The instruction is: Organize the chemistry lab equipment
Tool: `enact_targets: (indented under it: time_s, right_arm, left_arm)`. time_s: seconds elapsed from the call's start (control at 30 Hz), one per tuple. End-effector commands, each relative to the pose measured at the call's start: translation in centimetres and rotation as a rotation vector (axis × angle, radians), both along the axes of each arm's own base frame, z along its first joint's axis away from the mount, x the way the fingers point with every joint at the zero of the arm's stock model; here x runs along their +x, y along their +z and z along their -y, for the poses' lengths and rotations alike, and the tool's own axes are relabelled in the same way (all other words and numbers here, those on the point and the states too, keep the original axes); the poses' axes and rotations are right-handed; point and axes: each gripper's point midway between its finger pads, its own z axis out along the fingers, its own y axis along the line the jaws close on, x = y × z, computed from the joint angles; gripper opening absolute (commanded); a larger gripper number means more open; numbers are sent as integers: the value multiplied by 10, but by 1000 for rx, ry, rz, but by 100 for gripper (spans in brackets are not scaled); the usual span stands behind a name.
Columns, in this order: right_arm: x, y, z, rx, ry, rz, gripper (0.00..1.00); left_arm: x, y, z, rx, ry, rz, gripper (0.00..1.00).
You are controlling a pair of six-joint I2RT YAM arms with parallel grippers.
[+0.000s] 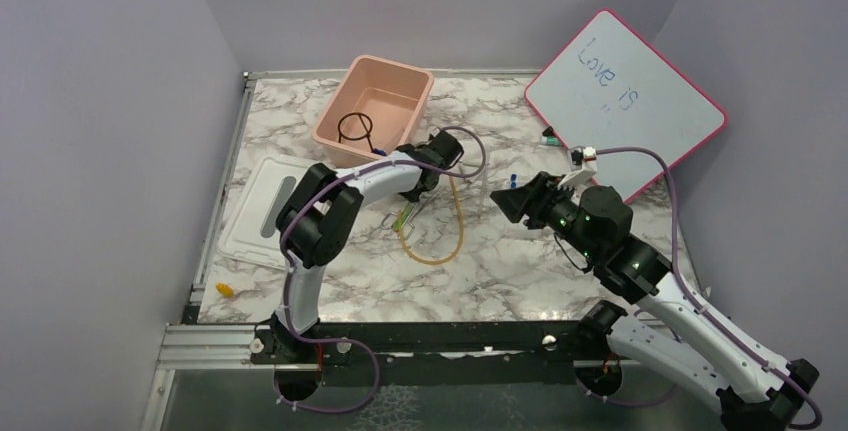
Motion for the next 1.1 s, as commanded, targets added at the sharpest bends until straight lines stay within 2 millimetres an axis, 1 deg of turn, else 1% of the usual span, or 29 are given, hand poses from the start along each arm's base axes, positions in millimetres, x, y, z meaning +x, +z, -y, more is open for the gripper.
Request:
enact_targets:
  time_s: [0.0, 0.07, 0.2, 0.3, 0.37, 0.4, 0.47, 0.6, 0.73, 0.93, 1.0, 1.07]
  right_arm:
    - [3, -8, 6, -23, -34, -13, 57]
    - [2, -7, 5, -18, -31, -17, 57]
    - [0, -6, 7, -6, -35, -20, 57]
    - [-1, -3, 8, 6, -40, -17, 57]
    - [-1, 0, 9, 9, -46, -15, 56]
    - [-1, 1, 10, 10, -49, -16, 56]
    - [0, 2, 11, 12, -58, -24, 55]
    - [0, 0, 12, 22, -72, -49, 54]
    - [-1, 3, 12, 36, -77, -54, 54]
    - [1, 8, 15, 46, -105, -66, 53]
    - [2, 7, 15, 49, -109, -74, 53]
    - [4, 6, 14, 52, -112, -80, 53]
  left_arm:
    - [4, -3, 3, -20, -1, -9, 42]
    - [2, -8, 5, -34, -6, -30, 39]
    - [0, -15, 4, -39, 1, -58, 31]
    - [-1, -10, 7, -55, 1, -69, 22]
    - [-1, 1, 12, -90, -5, -64, 15]
    - [-1, 7, 16, -111, -12, -60, 13]
    - [-2, 23, 23, -149, -26, -45, 12]
    - [-6, 60, 35, -250, -60, -12, 11]
    - [-10, 97, 41, -335, -93, 34, 11]
    - [-11, 157, 45, -431, -144, 132, 12]
    - [-7, 176, 43, -446, -150, 170, 12]
    - [1, 194, 35, -458, -138, 212, 12]
